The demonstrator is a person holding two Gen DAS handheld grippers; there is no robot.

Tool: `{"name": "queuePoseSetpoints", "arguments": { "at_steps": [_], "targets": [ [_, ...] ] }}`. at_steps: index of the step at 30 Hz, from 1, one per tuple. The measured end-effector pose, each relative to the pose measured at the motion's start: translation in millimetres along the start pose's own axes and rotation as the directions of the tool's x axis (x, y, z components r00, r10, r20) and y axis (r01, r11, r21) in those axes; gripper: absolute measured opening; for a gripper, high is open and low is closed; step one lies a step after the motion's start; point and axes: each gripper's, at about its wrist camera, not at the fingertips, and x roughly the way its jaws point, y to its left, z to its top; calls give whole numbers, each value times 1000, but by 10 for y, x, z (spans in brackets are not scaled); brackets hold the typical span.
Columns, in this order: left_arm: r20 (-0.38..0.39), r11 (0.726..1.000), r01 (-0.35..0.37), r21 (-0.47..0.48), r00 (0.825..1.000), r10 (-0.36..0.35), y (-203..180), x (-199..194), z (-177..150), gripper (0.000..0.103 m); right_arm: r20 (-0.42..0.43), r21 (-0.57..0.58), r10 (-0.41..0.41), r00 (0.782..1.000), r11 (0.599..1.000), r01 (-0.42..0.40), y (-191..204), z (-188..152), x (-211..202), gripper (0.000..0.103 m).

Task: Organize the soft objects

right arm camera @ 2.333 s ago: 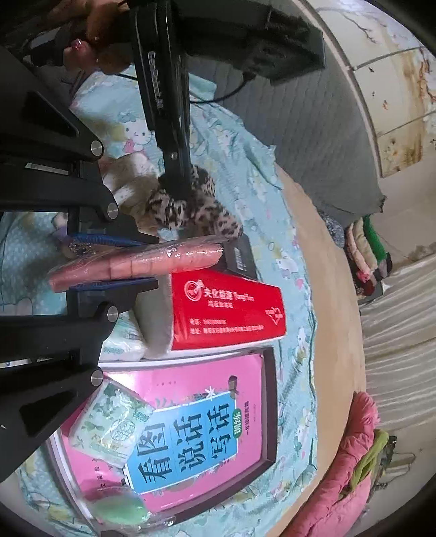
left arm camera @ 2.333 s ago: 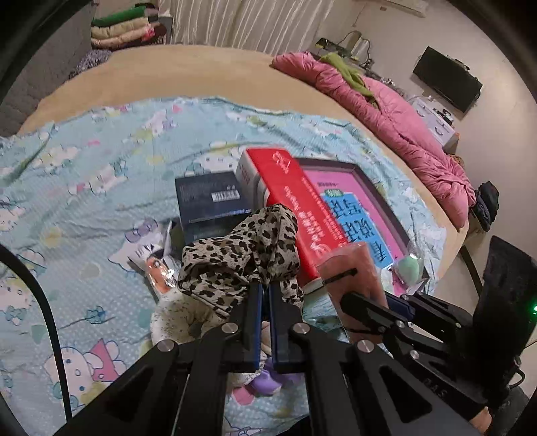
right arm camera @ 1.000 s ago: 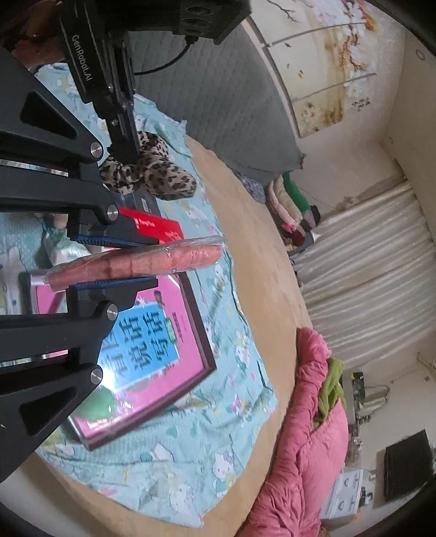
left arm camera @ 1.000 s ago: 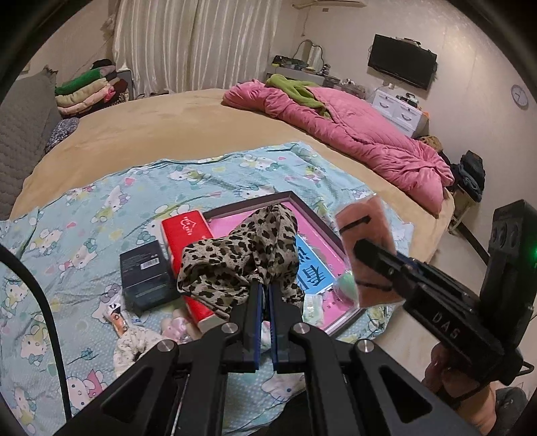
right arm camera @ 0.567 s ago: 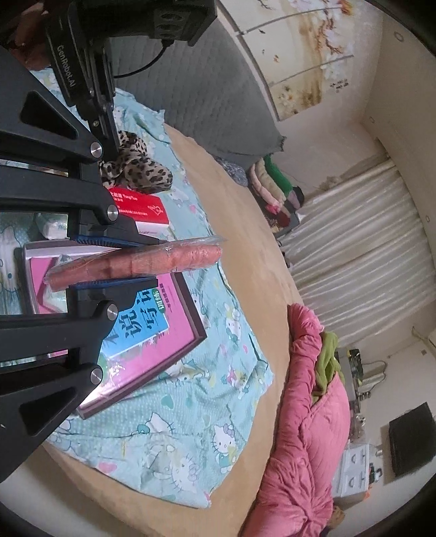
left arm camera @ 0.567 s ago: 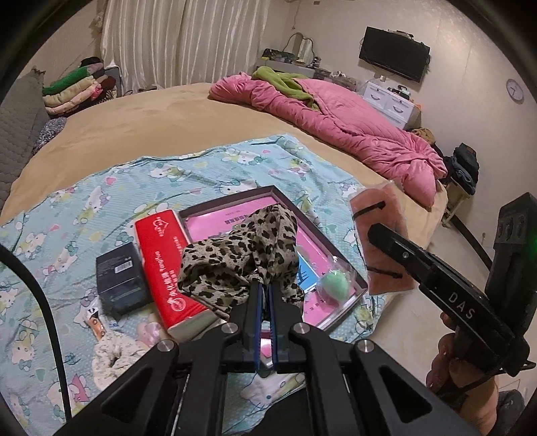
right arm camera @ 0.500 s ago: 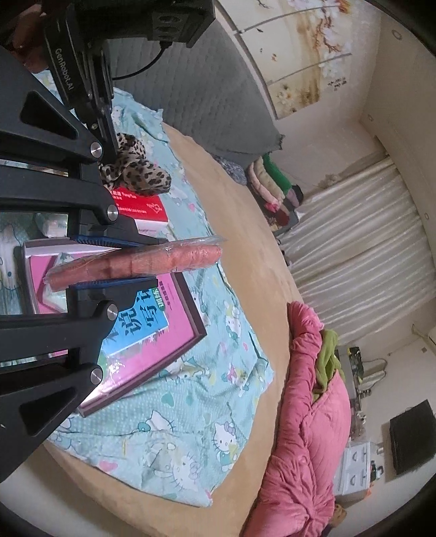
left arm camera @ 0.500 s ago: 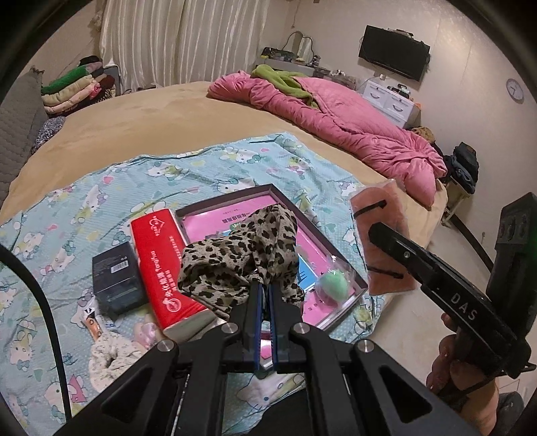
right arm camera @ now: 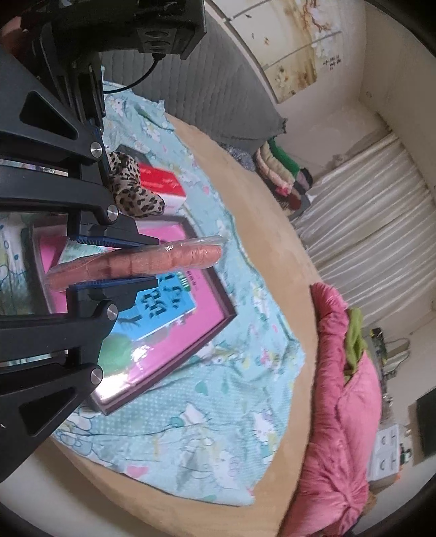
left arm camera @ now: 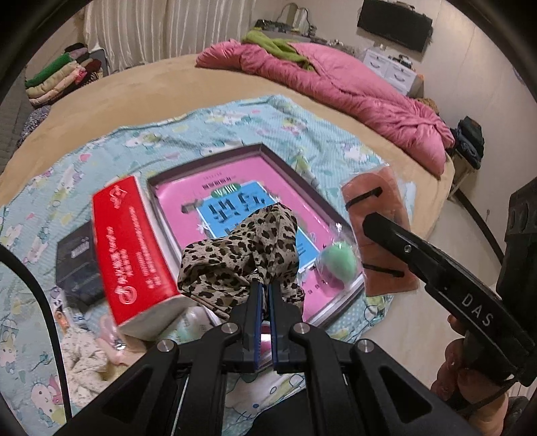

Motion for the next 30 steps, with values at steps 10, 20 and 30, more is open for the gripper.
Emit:
{"name": "queuePoseSetpoints", "arguments": {
  "at_steps": [10, 20, 30],
  "targets": [
    [-71, 1000, 9, 2, 997, -9, -77, 418, -44, 4, -49, 52, -14, 999, 999, 17, -230, -105, 227, 16],
    [-96, 1000, 0, 3, 995, 0, -48, 569, -87, 4, -106, 54, -23, 994, 998, 29, -276, -161, 571, 17],
    [-107, 1000, 14, -7, 994, -14, -22, 642, -138, 4, -126, -3, -127, 984, 992, 128, -333, -254, 707, 19]
  ]
}}
